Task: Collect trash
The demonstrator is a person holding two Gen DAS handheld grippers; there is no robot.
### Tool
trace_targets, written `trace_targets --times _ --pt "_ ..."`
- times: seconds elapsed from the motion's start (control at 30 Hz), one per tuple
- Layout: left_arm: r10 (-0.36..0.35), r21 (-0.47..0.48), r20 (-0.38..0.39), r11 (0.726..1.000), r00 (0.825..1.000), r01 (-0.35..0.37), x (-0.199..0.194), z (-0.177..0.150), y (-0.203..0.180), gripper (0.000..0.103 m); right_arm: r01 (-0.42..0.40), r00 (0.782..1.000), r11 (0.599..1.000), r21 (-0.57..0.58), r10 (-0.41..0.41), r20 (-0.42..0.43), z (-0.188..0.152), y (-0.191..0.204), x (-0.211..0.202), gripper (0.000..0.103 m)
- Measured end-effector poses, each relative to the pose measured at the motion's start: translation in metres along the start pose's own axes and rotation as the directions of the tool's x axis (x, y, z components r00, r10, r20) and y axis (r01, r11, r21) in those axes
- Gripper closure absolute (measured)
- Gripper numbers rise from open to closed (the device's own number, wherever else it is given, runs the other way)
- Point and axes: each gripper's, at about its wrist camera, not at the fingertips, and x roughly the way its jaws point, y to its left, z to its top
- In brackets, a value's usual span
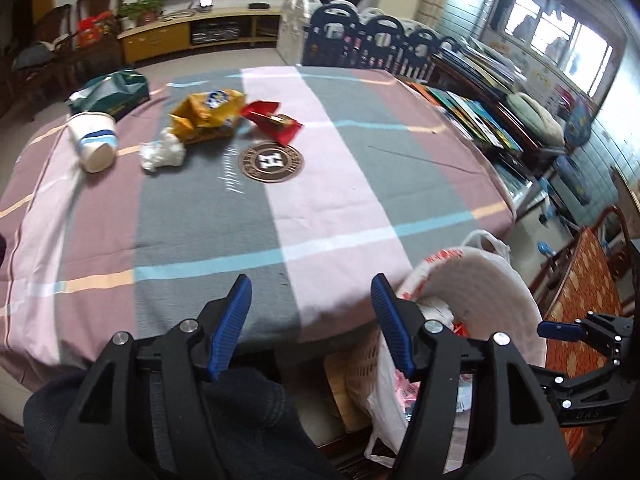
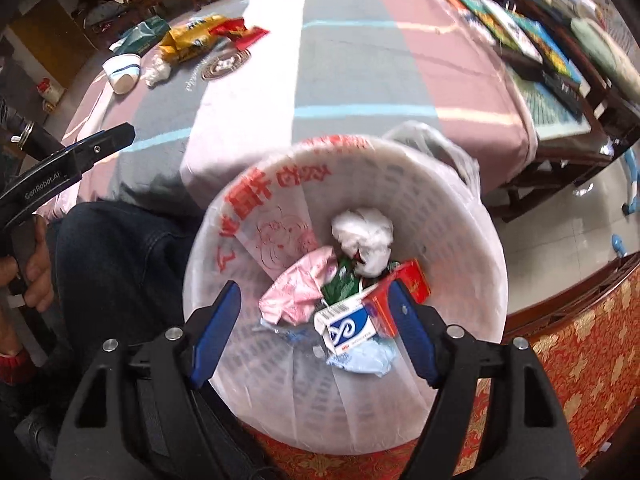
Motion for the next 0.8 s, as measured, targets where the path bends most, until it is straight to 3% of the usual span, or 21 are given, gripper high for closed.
trace_targets --times 0.07,0.1,0.13,0.17,0.2,0.27,0.3,0.33,0.43,0.5,0.63,0.8 --pt "0.014 -0.016 0.017 1.0 1.0 -0.013 -0.006 0.0 0.007 0.038 0.043 0.99 0.999 0.006 -0.043 0.133 0.002 0.006 -0.019 0.029" --pt "0.019 -0.021 0.025 1.0 1.0 -0.018 -0.009 0.0 0.01 0.036 0.064 0.965 0.998 0.02 -0.067 0.252 0.0 0.008 -0.036 0.029" --pt "0.023 -0.025 0.031 0.999 0.999 -0.023 -0.011 -0.001 0.011 0.036 0.075 0.914 0.996 0.038 -0.084 0.396 -0.005 0.012 -0.058 0.021" --pt "0.03 -0.031 0.037 0.999 0.999 -0.028 -0.013 -0.001 0.013 0.035 0.074 0.87 0.996 0.049 -0.088 0.486 -0.008 0.014 -0.073 0.003" --pt "0.032 -0.038 0.04 0.999 0.999 -0.03 -0.014 -0.001 0.015 0.034 0.073 0.812 0.995 0.063 -0.096 0.575 -0.012 0.016 -0.087 0.003" --pt "0.028 -0.051 0.045 0.998 0.999 -0.026 -0.016 -0.001 0.017 0.032 0.067 0.728 0.994 0.082 -0.105 0.678 -0.02 0.017 -0.1 0.003" --pt "0.026 -0.057 0.05 0.998 0.998 -0.024 -0.018 -0.001 0.018 0.03 0.068 0.71 0.992 0.103 -0.121 0.694 -0.021 0.017 -0.103 0.003" --pt "0.026 -0.059 0.054 0.998 0.998 -0.023 -0.019 -0.001 0.017 0.029 0.056 0.721 0.991 0.121 -0.124 0.682 -0.019 0.015 -0.103 0.003" --pt "0.033 -0.064 0.067 0.998 0.997 -0.029 -0.022 -0.002 0.02 0.026 -0.007 0.787 0.984 0.18 -0.106 0.608 -0.013 0.004 -0.093 0.003" --pt "0.037 -0.072 0.073 0.997 0.997 -0.032 -0.024 -0.002 0.022 0.023 -0.024 0.806 0.974 0.227 -0.116 0.581 -0.013 -0.005 -0.088 0.003" --pt "0.038 -0.101 0.069 0.994 0.997 -0.031 -0.024 -0.003 0.03 0.022 -0.095 0.867 0.968 0.232 -0.034 0.497 -0.005 -0.008 -0.079 0.003" --pt "0.031 -0.115 0.072 0.993 0.997 -0.023 -0.027 -0.004 0.033 0.021 -0.125 0.885 0.963 0.239 -0.001 0.466 -0.006 0.003 -0.073 0.003"
